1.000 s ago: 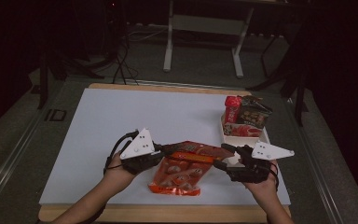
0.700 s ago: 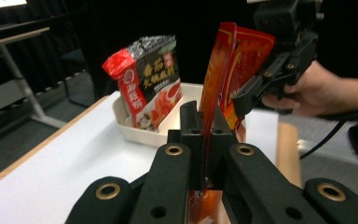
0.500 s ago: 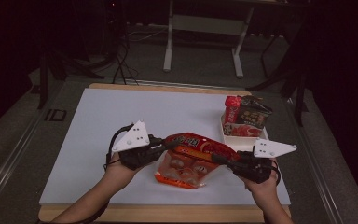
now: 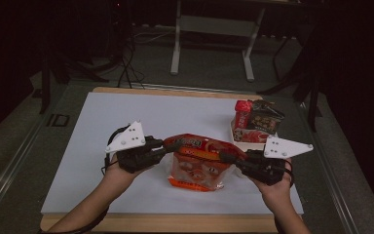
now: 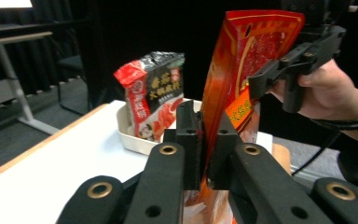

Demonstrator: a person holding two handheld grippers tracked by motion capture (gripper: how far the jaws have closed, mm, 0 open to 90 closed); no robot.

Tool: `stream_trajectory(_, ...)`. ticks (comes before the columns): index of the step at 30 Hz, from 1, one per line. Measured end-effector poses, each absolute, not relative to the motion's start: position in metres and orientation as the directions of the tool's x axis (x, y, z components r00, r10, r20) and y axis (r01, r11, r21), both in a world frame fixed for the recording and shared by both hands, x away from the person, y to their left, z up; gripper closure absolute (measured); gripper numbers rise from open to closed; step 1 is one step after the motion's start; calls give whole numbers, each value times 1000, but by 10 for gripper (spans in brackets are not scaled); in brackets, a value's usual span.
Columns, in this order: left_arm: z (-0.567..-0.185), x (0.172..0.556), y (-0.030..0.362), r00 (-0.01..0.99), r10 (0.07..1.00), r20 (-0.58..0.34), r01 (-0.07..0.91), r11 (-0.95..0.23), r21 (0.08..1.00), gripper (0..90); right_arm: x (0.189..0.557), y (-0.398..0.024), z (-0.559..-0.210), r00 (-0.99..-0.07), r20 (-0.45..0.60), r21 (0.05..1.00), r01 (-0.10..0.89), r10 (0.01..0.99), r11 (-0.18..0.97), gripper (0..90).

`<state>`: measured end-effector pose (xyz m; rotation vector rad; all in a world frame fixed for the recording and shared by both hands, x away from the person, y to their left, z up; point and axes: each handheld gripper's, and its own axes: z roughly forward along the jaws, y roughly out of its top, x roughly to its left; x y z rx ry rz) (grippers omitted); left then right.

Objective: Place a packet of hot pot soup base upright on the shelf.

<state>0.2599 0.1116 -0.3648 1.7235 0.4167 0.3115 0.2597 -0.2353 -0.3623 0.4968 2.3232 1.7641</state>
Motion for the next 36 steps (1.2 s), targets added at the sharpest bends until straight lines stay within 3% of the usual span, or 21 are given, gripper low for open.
stream_trajectory(5, -362, 262, 116, 895, 442, -58, 130, -132, 983, 784, 263, -231, -352, -931, 49, 959, 145, 363, 242, 900)
stream_trajectory(9, -362, 262, 118, 898, 433, -71, 123, -94, 988, 556, 265, -231, -344, -930, 39, 963, 132, 364, 234, 900)
stream_trajectory(13, -364, 257, 119, 872, 486, -59, 120, -96, 988, 329, 266, -232, -335, -930, 12, 966, 106, 367, 237, 900)
stream_trajectory(17, -367, 259, 121, 857, 508, -87, 160, -102, 982, 148, 270, -240, -324, -924, -2, 971, 90, 382, 223, 900)
stream_trajectory(24, -382, 259, 130, 866, 484, -124, 171, -53, 984, 32, 277, -262, -301, -908, -26, 978, 63, 418, 198, 900)
stream_trajectory(36, -413, 259, 139, 864, 501, -53, 130, -119, 984, 29, 291, -307, -280, -856, -48, 983, 51, 514, 176, 900)
